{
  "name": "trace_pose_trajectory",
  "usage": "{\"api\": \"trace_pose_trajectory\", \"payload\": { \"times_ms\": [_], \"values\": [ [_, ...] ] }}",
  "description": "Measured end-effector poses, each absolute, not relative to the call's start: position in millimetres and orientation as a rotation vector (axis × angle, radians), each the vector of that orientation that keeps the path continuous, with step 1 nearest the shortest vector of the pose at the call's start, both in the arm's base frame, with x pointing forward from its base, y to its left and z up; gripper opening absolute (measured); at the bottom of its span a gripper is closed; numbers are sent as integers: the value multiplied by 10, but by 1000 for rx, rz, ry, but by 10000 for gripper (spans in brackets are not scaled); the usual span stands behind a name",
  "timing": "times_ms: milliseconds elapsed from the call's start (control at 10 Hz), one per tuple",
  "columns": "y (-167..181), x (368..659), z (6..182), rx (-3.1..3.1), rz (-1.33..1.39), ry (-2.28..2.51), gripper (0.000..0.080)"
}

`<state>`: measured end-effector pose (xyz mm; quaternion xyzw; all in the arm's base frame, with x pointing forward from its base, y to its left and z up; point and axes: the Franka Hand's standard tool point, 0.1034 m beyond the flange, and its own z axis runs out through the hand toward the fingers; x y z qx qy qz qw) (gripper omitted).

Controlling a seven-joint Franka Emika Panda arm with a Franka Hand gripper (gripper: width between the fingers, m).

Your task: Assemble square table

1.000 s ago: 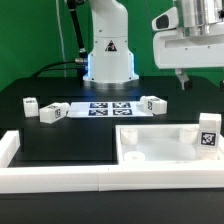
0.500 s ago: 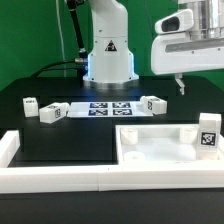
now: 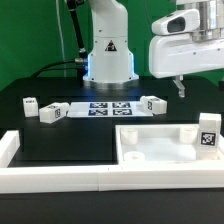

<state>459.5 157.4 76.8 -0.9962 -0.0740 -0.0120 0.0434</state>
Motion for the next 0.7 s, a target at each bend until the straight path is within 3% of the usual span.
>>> {"api": "trace_pose_trajectory", "payload": {
  "times_ms": [200,300,700],
  "values": [
    [1459,4380,663,-3043,-9,-567,649],
    [1459,4409,673,-3031,-15,-632,649],
    [1372,4297,643,-3019,114,-654,649]
  ]
}}
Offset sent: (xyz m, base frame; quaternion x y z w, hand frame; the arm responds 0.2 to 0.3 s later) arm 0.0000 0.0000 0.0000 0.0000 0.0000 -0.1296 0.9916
